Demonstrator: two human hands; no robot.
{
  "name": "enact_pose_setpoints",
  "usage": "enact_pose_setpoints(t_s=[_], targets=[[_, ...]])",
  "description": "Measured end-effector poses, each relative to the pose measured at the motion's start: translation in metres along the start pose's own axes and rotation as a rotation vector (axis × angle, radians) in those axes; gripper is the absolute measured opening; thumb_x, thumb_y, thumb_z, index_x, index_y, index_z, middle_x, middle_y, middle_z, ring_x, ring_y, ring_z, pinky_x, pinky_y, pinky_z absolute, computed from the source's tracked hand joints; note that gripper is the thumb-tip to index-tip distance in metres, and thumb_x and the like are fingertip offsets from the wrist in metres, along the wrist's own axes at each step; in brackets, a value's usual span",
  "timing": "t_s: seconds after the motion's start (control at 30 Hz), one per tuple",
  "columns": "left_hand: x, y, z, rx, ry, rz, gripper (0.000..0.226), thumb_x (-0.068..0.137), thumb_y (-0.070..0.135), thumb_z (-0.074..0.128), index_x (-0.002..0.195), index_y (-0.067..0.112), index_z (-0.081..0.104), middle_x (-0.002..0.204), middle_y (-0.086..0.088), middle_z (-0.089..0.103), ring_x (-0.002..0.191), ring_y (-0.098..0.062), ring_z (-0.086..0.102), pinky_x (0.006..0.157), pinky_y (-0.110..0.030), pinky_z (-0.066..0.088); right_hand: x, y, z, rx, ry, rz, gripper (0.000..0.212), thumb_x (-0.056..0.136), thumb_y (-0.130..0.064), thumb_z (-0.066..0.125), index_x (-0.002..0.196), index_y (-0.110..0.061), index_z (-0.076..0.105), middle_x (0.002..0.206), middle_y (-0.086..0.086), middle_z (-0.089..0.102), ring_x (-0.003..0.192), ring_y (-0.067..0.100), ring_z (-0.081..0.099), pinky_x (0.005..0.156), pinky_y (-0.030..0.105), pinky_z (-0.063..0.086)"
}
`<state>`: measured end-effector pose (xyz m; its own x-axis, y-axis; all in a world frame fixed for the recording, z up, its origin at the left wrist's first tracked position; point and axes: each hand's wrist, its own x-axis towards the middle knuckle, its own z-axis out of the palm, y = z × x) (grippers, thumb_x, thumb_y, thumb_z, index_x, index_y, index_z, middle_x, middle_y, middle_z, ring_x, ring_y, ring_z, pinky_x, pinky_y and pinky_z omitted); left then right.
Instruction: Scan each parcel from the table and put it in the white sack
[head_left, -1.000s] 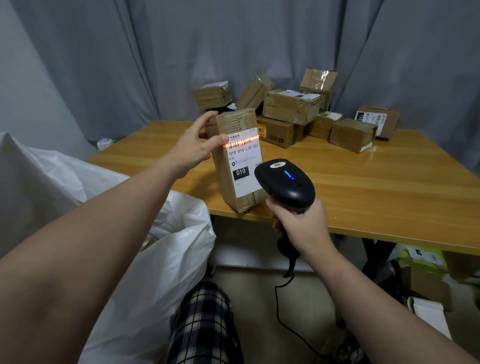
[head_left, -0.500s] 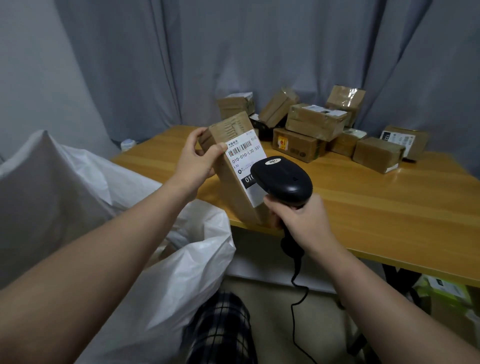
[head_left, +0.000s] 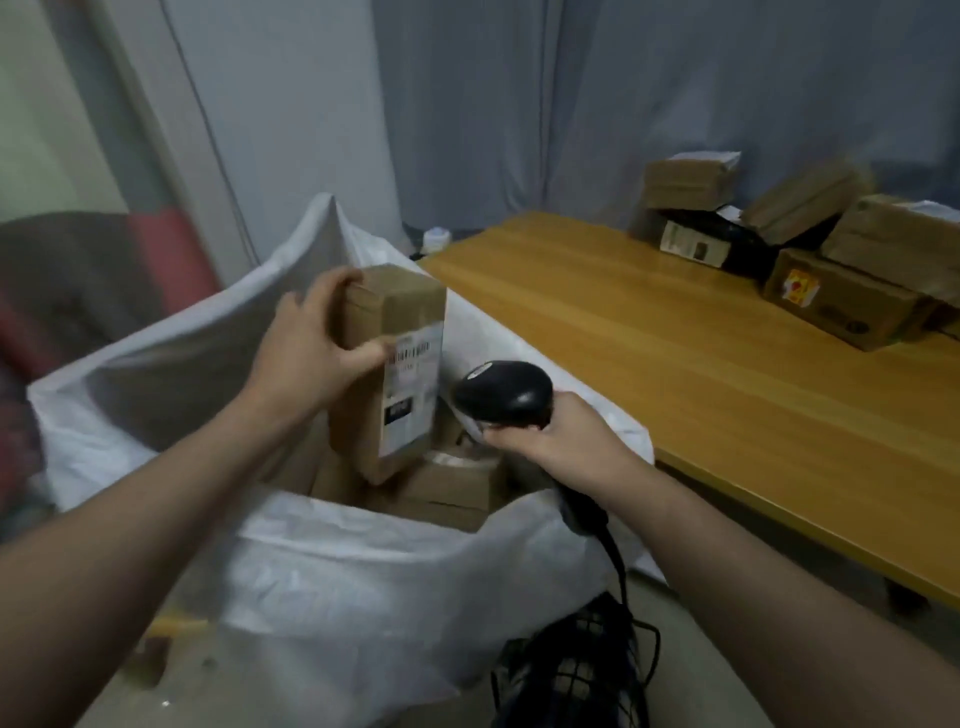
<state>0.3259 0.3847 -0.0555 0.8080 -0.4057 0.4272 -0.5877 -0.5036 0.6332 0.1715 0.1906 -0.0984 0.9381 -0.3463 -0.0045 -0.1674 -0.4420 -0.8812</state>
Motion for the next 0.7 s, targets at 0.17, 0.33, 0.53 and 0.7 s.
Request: enact_pose_setpoints(t_s=[0.17, 0.33, 0.53, 0.7], targets=[[-0.011, -0.026, 0.000, 0.775, -0.592, -0.172, 0.068, 0.080, 0.054, 0.063, 0.140, 0.030, 0.039, 0.128, -0.016, 0.049, 0.112, -0.036, 0.052, 0.091, -0.037, 0.045, 0.016, 0.015, 0.039, -0.130, -0.120, 0.085, 0.027, 0.077, -0.037, 0.075, 0.099, -0.022, 0.070, 0.092, 0.001, 0.072, 0.089, 0.013, 0.065, 0.089, 0.039, 0.053], [-0.017, -0.050, 0.040, 0.995, -0.909, -0.210, 0.046, 0.084, 0.048, 0.062, 0.125, 0.027, 0.059, 0.121, -0.002, 0.060, 0.108, -0.025, 0.059, 0.085, -0.035, 0.049, 0.011, 0.018, 0.033, -0.038, -0.048, 0.106, 0.020, 0.078, -0.032, 0.076, 0.094, -0.022, 0.067, 0.083, 0.001, 0.072, 0.080, 0.014, 0.068, 0.076, 0.031, 0.053], [0.004, 0.029, 0.062, 0.700, -0.558, 0.135, 0.043, 0.095, 0.038, 0.049, 0.133, 0.018, 0.050, 0.125, -0.011, 0.053, 0.109, -0.030, 0.056, 0.085, -0.039, 0.048, -0.001, 0.016, -0.017, 0.176, 0.227, 0.195, 0.023, 0.084, -0.022, 0.071, 0.079, -0.002, 0.059, 0.063, 0.014, 0.064, 0.048, 0.021, 0.061, 0.053, 0.032, 0.051], [0.003, 0.105, 0.107, 0.561, -0.518, 0.342, 0.047, 0.096, 0.042, 0.047, 0.138, 0.020, 0.045, 0.129, -0.011, 0.050, 0.114, -0.031, 0.051, 0.089, -0.040, 0.045, -0.033, 0.024, -0.082, 0.295, 0.428, 0.179, 0.030, 0.085, -0.021, 0.070, 0.096, 0.005, 0.060, 0.069, 0.015, 0.061, 0.052, 0.026, 0.060, 0.054, 0.035, 0.053]])
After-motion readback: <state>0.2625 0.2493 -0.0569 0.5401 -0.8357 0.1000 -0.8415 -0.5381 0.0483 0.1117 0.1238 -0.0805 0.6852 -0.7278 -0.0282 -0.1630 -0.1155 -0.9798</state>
